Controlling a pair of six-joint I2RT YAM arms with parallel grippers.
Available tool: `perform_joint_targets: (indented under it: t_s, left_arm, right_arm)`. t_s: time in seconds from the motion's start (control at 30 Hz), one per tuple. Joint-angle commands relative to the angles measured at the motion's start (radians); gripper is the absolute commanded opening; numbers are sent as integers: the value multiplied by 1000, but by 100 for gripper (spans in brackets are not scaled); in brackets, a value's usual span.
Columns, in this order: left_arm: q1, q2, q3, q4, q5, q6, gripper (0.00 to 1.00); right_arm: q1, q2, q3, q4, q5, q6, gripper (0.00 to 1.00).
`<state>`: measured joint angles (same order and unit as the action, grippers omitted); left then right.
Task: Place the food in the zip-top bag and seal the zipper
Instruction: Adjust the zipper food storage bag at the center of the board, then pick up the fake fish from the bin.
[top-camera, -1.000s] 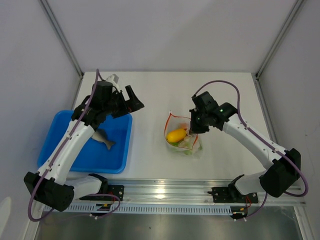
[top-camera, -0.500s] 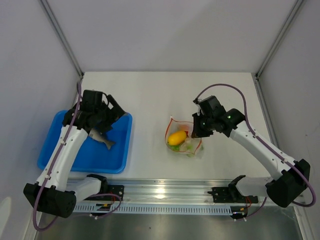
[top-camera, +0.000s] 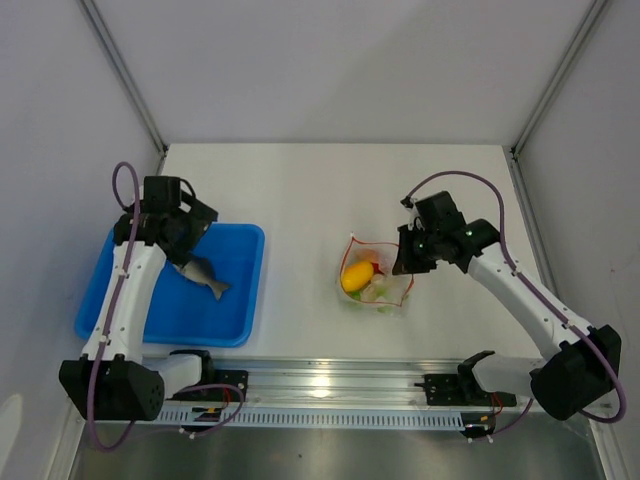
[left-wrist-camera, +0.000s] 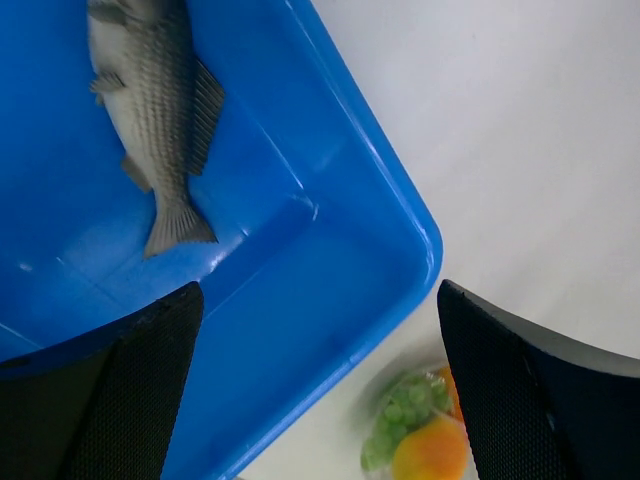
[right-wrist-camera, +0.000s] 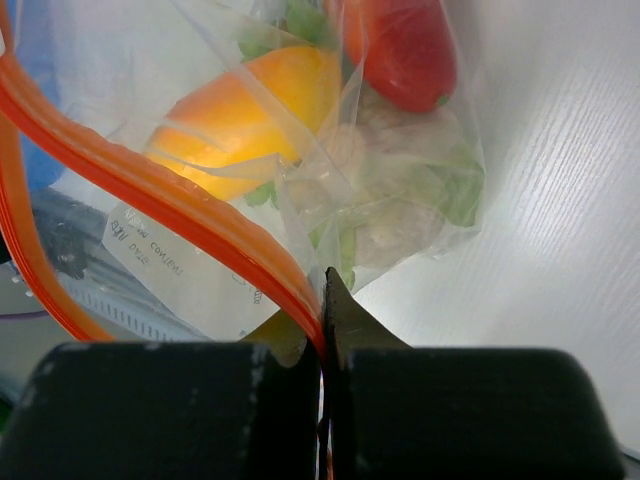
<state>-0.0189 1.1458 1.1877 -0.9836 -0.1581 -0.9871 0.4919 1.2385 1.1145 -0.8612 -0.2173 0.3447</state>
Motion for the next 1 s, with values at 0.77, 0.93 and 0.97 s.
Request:
perform_joint_targets:
  t_s: [0.77, 0.93, 0.97]
  left_arm:
    - [211, 201, -276, 212, -66, 134, 98]
    - [232, 244, -260, 221, -109, 226, 97]
    - [232, 267, -257, 223, -110, 235, 95]
  right_arm:
    - [-122, 133, 27, -4, -57, -53, 0]
    - [-122, 136, 10, 2, -68, -47, 0]
    - [-122, 138, 10, 2, -70, -46, 0]
